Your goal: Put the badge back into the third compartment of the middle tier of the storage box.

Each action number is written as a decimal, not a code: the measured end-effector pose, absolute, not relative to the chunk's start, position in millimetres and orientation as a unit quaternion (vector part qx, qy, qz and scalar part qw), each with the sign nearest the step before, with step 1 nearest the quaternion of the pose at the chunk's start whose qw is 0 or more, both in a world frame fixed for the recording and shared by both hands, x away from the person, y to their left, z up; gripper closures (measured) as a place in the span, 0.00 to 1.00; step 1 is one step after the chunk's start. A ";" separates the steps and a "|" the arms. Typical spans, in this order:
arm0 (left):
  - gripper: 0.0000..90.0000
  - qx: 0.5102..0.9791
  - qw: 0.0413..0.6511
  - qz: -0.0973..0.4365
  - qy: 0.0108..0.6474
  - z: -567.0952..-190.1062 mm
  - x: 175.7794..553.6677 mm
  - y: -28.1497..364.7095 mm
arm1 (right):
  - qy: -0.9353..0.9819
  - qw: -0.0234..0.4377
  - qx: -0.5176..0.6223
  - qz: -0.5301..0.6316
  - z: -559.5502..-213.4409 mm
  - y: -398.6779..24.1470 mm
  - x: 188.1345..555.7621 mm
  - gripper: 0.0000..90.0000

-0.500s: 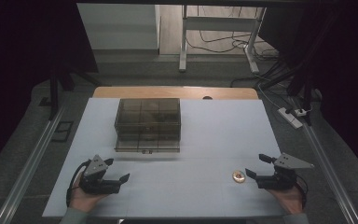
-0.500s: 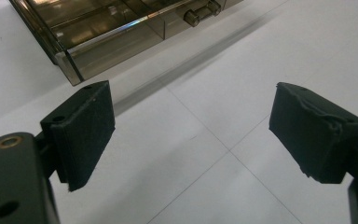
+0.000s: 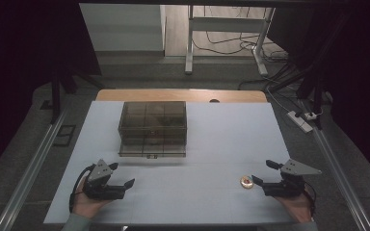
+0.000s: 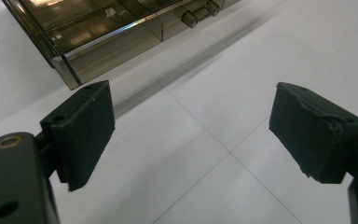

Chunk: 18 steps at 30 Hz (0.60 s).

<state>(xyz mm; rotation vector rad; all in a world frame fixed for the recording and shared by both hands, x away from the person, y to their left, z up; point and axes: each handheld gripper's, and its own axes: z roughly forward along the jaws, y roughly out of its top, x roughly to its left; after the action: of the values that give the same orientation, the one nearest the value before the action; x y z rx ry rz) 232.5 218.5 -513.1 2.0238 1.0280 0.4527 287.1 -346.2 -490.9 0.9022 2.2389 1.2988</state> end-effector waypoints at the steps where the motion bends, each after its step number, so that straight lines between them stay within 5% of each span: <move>1: 0.17 0.801 0.402 0.179 0.407 -513.1 232.5 218.5 | 0.800 0.199 0.323 0.464 -490.9 -346.2 287.2 0.18; 18: 0.17 0.800 0.400 0.186 0.406 -512.1 232.3 219.3 | 0.804 0.206 0.320 0.456 -479.0 -338.5 283.9 0.18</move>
<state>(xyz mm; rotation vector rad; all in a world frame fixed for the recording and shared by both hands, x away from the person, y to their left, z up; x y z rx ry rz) 232.3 219.3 -512.1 2.0249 1.0277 0.4708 283.9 -338.5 -479.0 0.8922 2.2414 1.2706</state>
